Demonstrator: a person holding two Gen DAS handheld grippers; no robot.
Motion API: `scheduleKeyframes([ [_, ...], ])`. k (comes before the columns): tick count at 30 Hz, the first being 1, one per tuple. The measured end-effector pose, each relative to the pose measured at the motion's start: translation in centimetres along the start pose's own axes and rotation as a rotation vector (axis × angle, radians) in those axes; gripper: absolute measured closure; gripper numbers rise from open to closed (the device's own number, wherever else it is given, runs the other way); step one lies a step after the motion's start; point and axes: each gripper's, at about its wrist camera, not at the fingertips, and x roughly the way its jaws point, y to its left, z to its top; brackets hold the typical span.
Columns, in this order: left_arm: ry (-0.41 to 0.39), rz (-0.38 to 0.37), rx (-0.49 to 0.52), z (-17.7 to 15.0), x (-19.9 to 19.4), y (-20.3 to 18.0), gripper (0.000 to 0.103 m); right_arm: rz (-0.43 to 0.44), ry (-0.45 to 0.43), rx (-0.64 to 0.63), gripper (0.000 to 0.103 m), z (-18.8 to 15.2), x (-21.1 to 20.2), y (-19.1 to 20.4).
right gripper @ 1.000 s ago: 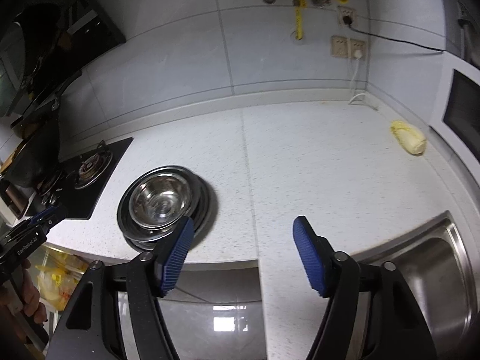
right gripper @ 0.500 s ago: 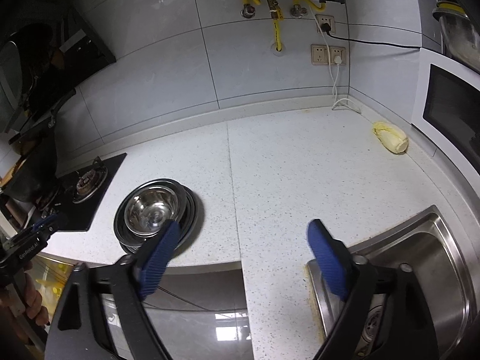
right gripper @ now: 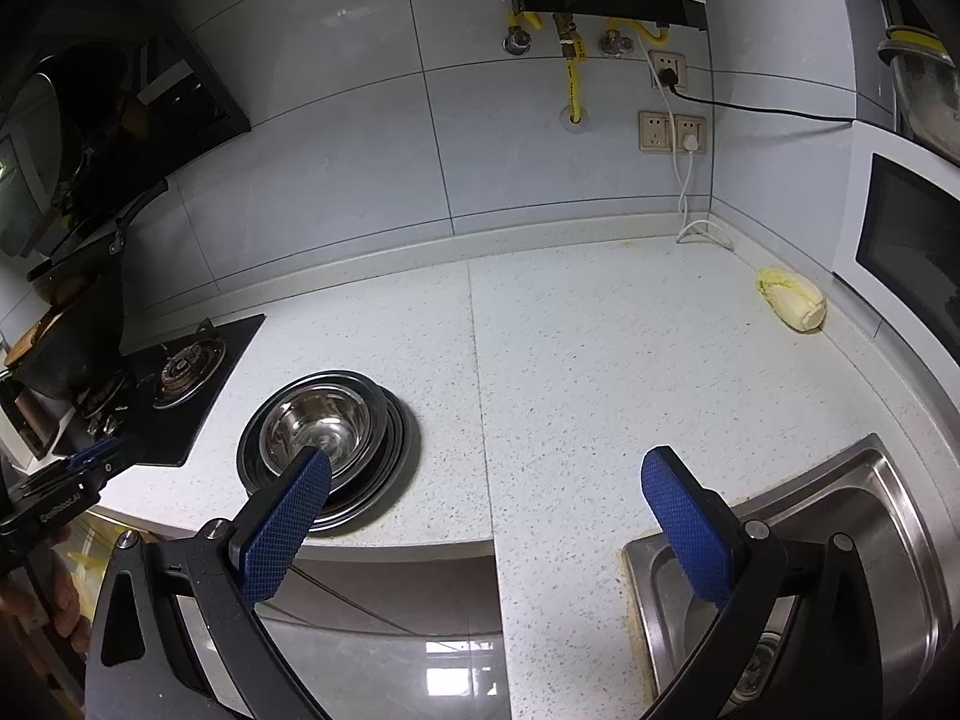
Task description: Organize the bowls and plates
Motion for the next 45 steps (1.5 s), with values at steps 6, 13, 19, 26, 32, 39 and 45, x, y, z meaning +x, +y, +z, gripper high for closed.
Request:
scheduleKeyframes([
  [6,-0.002,-0.019,-0.001,0.1,-0.34,-0.12,0.031,-0.002,0.002,-0.006,0.001,-0.08,0.05,-0.02],
  [13,0.001,0.021,0.042,0.07,-0.06,-0.61,0.031,-0.004,0.01,0.002,0.001,-0.2,0.37,-0.16],
  [19,-0.007,0.009,0.046,0.11,0.1,-0.77,0.031,-0.007,0.016,0.006,0.001,-0.32,0.53,-0.28],
  [26,0.001,-0.002,0.033,0.2,0.41,-0.65,0.031,-0.008,0.015,0.006,0.001,-0.26,0.51,-0.56],
  [32,-0.005,-0.003,0.028,0.21,0.35,-0.53,0.031,-0.012,0.013,0.01,0.001,-0.27,0.4,-0.75],
  [39,-0.003,0.001,0.033,0.26,0.35,-0.47,0.031,-0.008,0.014,0.004,0.001,-0.3,0.48,-0.58],
  [45,0.002,0.002,0.036,0.3,0.52,-0.22,0.031,-0.008,0.018,-0.001,0.001,-0.3,0.63,-0.52],
])
